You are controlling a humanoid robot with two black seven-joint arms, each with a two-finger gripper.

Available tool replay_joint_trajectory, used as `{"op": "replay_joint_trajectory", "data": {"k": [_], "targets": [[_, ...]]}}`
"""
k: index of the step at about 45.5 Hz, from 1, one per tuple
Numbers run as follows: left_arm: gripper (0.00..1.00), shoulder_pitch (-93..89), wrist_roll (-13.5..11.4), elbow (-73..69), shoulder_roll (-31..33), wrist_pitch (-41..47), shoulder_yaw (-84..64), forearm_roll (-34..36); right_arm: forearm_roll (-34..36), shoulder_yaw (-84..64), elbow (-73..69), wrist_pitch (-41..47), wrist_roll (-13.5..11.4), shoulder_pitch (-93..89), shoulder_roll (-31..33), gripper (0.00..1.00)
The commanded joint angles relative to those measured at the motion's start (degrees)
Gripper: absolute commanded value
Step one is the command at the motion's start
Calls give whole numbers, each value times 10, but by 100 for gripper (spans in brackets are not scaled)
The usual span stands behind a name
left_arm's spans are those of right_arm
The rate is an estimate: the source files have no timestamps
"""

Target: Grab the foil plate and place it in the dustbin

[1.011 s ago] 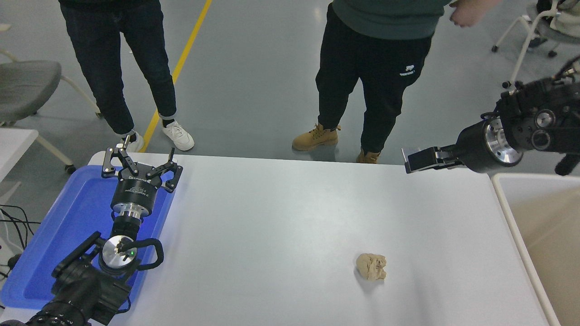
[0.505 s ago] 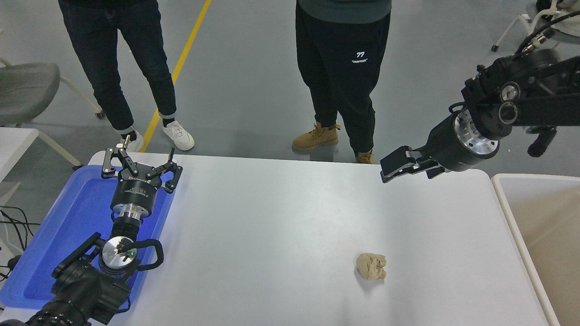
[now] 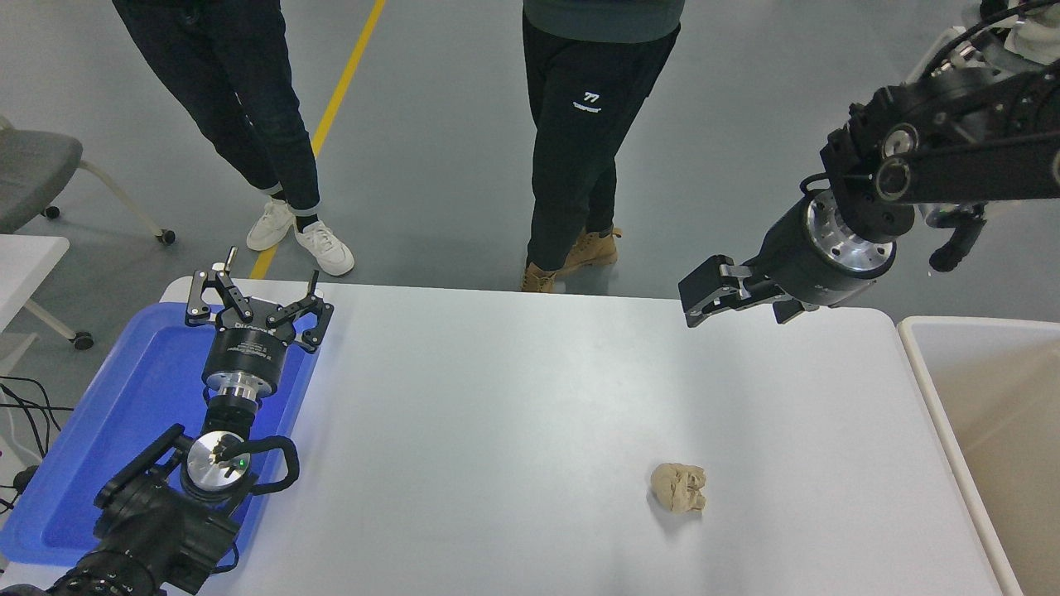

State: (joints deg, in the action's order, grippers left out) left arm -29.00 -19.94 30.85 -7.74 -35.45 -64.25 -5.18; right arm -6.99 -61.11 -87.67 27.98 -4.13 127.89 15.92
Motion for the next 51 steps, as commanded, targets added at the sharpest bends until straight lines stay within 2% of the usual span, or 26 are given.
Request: {"op": "replay_joint_trajectory", "data": {"k": [1, 7, 51], "targets": [[100, 0, 0, 0, 0, 0, 0, 0, 9, -37, -7, 1, -11, 3, -38, 100], [100, 0, 0, 0, 0, 0, 0, 0, -23, -55, -19, 2, -14, 5, -44, 100], [100, 0, -1, 0, 0, 1, 0, 0, -22, -94, -94, 59, -14, 108, 6, 100]]}}
